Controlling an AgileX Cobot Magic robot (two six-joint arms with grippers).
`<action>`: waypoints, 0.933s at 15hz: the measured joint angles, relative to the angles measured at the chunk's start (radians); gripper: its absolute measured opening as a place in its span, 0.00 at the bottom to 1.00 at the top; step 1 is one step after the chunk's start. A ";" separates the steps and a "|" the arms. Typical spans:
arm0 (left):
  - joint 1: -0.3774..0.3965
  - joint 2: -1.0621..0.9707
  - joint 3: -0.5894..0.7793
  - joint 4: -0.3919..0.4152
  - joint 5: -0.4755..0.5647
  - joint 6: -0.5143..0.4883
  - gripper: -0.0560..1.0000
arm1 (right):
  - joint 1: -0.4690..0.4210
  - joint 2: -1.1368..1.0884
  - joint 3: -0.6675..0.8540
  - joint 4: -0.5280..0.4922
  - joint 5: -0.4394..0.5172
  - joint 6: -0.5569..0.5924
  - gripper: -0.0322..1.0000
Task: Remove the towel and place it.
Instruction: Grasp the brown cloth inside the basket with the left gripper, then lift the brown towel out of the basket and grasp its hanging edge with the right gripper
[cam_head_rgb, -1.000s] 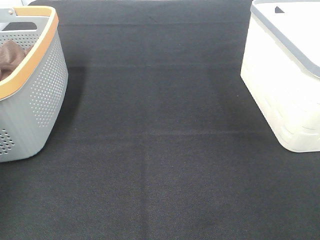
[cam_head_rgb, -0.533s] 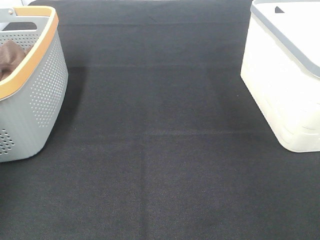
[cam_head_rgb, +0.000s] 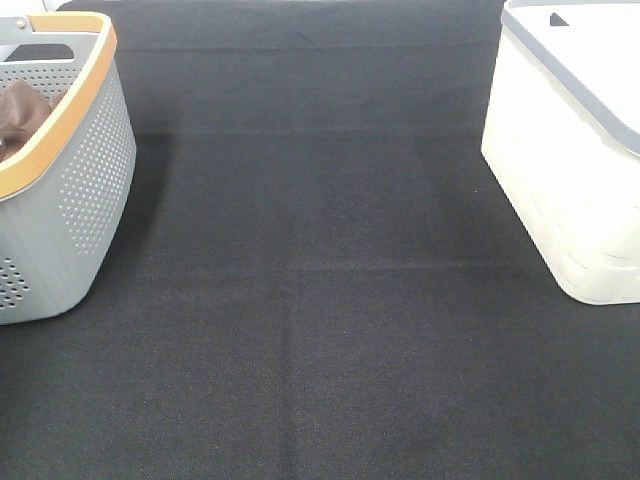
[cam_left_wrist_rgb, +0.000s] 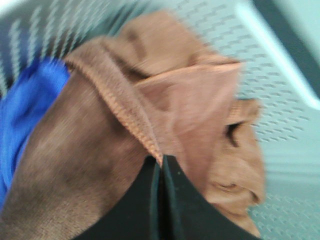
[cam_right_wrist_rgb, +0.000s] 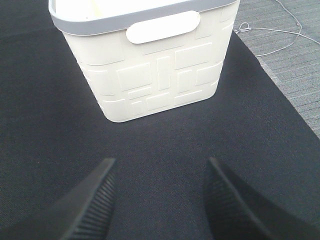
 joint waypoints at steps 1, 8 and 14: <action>0.000 -0.052 0.000 -0.007 0.002 0.103 0.05 | 0.000 0.000 0.000 0.000 0.000 0.000 0.53; -0.017 -0.309 0.000 -0.105 0.025 0.427 0.05 | 0.000 0.000 0.000 0.000 0.000 0.000 0.53; -0.134 -0.459 0.000 -0.263 -0.098 0.644 0.05 | 0.000 0.000 0.000 0.000 0.000 0.000 0.53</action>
